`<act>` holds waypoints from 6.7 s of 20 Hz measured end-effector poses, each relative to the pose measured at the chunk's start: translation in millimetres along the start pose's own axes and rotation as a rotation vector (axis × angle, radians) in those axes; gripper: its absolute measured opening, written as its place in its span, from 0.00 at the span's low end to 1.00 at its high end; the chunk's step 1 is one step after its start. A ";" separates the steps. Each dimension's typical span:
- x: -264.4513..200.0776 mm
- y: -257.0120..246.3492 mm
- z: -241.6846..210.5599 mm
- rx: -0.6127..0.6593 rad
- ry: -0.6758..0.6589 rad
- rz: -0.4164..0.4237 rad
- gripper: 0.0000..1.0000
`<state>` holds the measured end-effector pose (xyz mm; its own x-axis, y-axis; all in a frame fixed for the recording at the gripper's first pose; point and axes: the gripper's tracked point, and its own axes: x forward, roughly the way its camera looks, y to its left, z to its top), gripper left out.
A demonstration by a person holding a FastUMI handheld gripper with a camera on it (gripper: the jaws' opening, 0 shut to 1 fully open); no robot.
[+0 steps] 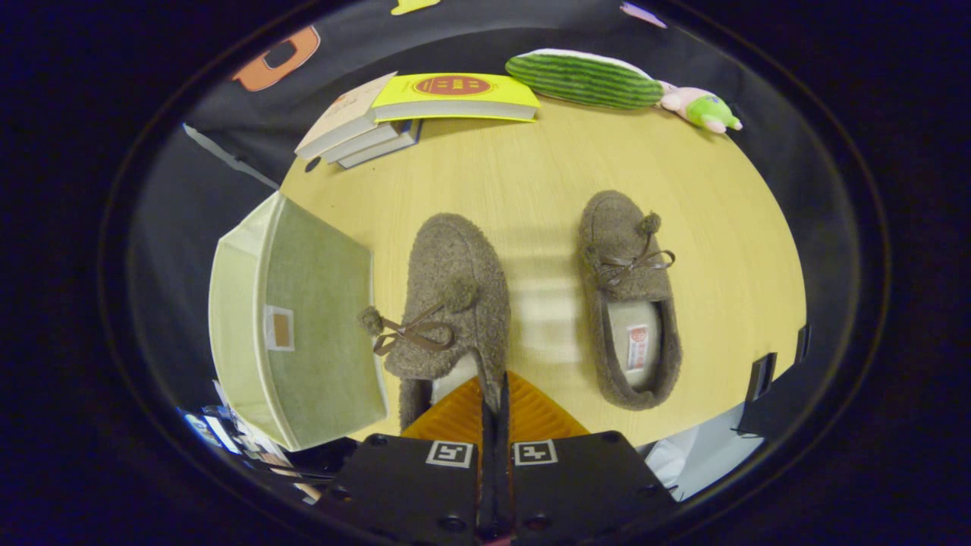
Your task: Open the storage box then place both shoes into the box .Put the left shoe in first, then the right shoe, with the right side of both shoes facing outward in a uniform manner.
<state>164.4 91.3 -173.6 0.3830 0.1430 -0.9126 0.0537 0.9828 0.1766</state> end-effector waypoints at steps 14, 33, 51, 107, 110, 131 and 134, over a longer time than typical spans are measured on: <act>-94.4 131.9 -11.5 -0.110 -0.100 0.117 0.06; 7.3 275.7 -29.2 -0.034 -0.089 0.181 0.06; -67.8 219.1 -16.4 -0.112 -0.195 0.194 1.00; -12.1 -147.7 46.0 0.066 -0.052 -0.203 0.06; -43.3 -128.0 50.5 0.073 -0.087 -0.185 0.06; -127.6 147.0 25.0 -0.039 -0.230 0.094 0.06; -115.0 168.7 23.0 -0.025 -0.268 0.126 0.06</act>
<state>150.7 238.0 -30.5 0.6154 0.2312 -0.7536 -0.0312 0.9624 0.2698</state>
